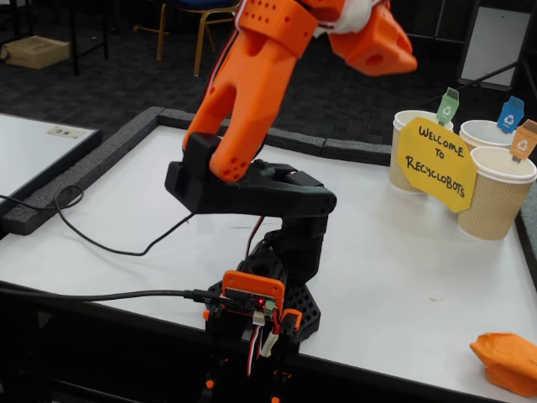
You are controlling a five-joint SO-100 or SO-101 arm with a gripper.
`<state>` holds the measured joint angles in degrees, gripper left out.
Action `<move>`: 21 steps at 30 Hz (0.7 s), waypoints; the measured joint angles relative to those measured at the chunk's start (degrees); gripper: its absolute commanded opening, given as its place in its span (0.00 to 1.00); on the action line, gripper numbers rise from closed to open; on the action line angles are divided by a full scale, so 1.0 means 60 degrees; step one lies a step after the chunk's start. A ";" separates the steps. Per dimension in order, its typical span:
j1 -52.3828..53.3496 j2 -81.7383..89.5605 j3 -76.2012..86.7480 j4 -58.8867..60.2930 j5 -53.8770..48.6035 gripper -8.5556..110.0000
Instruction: Sort rubbish by color.
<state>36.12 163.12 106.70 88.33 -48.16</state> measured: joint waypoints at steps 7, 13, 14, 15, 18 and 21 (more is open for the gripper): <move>0.0000 0.0615 0.0366 0.0249 0.0249 0.07; 0.0000 0.0688 0.0469 0.0249 0.0249 0.07; 0.0000 0.0688 0.0469 0.0249 0.0249 0.07; 0.0000 0.0688 0.0469 0.0249 0.0249 0.07; 0.0132 0.0688 0.0469 0.0249 0.0249 0.07; 0.0601 0.0688 0.0527 0.0249 0.0249 0.07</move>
<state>39.73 167.26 109.86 89.82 -46.67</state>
